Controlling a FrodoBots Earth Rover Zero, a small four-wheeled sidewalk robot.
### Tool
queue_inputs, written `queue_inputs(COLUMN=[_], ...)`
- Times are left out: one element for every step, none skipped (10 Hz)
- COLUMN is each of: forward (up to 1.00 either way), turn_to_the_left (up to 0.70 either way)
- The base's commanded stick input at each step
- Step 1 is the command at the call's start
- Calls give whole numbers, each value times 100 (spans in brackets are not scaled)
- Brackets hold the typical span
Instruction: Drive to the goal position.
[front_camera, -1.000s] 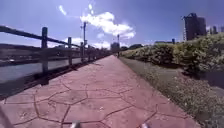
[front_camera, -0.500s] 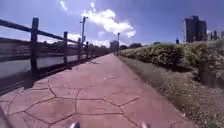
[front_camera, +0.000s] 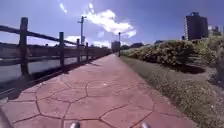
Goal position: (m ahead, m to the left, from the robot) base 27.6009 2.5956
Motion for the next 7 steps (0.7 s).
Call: queue_inputs(forward=[85, 85, 85, 85, 85, 85, 85], turn_to_the_left=[0, 0, 0, 0, 0, 0, 0])
